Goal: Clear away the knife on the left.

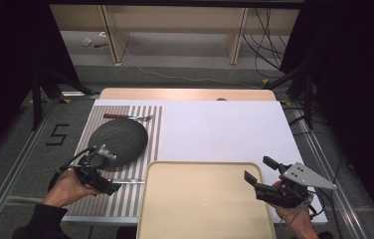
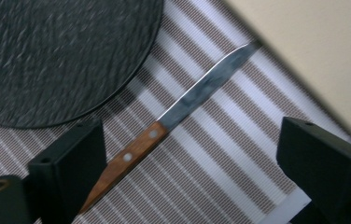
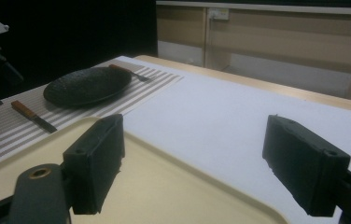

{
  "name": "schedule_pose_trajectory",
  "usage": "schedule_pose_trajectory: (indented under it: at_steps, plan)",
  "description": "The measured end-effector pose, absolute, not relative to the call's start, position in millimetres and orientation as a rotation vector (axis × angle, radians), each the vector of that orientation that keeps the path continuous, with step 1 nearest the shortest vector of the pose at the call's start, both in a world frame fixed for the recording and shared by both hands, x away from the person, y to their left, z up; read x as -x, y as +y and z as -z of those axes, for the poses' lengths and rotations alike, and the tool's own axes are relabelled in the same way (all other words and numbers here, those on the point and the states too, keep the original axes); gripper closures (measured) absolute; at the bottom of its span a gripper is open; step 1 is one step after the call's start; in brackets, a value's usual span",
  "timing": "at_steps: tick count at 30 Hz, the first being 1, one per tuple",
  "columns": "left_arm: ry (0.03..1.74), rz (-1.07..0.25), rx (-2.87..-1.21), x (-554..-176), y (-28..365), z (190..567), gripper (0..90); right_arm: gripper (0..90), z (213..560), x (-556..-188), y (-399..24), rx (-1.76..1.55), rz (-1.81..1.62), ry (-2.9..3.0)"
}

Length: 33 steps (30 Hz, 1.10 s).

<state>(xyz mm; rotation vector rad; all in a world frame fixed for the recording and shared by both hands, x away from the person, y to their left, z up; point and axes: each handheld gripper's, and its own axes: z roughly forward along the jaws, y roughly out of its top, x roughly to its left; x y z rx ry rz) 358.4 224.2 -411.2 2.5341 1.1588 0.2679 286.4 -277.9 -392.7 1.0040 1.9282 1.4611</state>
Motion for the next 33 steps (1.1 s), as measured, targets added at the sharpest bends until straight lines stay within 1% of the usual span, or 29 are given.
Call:
schedule_pose_trajectory:
  at_steps: [4, 8, 10, 13, 22, 33]
  plan:
    - [1.203, -0.246, -2.571, -368, 232, 409, 8.8, 21.8, 393, -286, -278, -1.003, -1.458, 1.935]
    - [1.193, -0.229, -2.635, -378, 228, 407, 11.1, 21.8, 393, -287, -277, -1.001, -1.463, 1.931]
    - [1.197, -0.248, -2.655, -380, 227, 408, 11.5, 21.8, 393, -287, -278, -1.004, -1.465, 1.929]
    - [1.202, -0.230, -2.659, -381, 228, 412, 13.5, 21.9, 393, -286, -278, -1.004, -1.468, 1.927]
    - [1.235, -0.221, -2.715, -385, 231, 425, 15.8, 21.9, 392, -286, -278, -1.005, -1.468, 1.929]
    - [1.250, -0.159, -2.759, -389, 232, 436, 24.7, 22.0, 393, -286, -278, -0.998, -1.467, 1.933]
